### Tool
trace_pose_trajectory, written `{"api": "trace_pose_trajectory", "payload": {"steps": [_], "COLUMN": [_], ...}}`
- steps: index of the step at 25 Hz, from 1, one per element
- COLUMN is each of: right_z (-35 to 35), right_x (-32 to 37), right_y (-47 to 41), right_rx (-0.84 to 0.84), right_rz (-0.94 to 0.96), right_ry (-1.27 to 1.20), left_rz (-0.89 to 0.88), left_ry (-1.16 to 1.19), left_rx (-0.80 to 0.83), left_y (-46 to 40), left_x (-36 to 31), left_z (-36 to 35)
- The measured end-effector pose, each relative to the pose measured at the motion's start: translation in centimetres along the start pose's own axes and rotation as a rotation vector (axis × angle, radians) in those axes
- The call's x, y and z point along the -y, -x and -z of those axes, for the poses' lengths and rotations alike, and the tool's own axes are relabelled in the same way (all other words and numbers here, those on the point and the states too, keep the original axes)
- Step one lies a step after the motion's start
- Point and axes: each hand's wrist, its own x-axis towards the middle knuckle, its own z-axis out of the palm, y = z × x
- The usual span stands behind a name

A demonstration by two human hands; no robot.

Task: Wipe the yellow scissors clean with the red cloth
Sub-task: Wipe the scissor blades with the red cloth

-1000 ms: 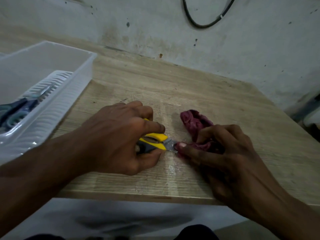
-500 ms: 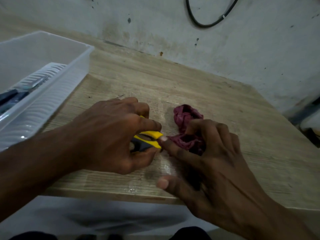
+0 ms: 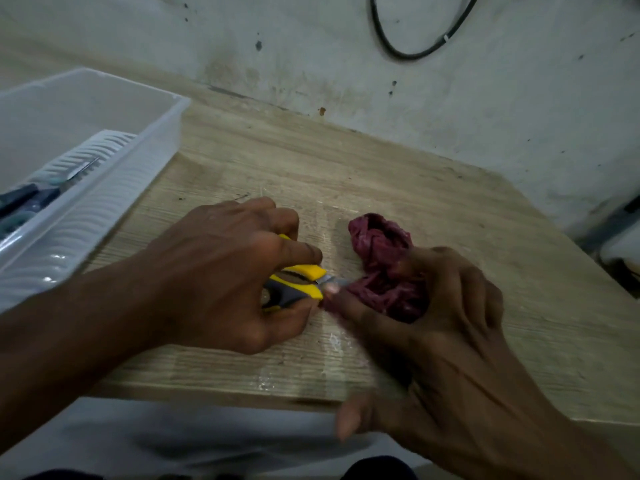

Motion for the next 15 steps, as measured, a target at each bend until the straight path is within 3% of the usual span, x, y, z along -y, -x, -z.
{"api": "trace_pose_trajectory", "payload": {"steps": [10,15], "right_z": [-0.6,0.8], "right_x": [-0.2,-2.9], "right_y": [-0.3,0.5], "right_rx": [0.028,-0.131], "right_rz": [0.009,0.113], "right_ry": [0.040,-0.137], "left_rz": [0.022,0.038], "left_ry": [0.009,0.023], "left_rx": [-0.004,0.003], "left_y": [-0.1,0.0], "left_x": [-0.1,-0.2], "left_z": [0.1,-0.1]}}
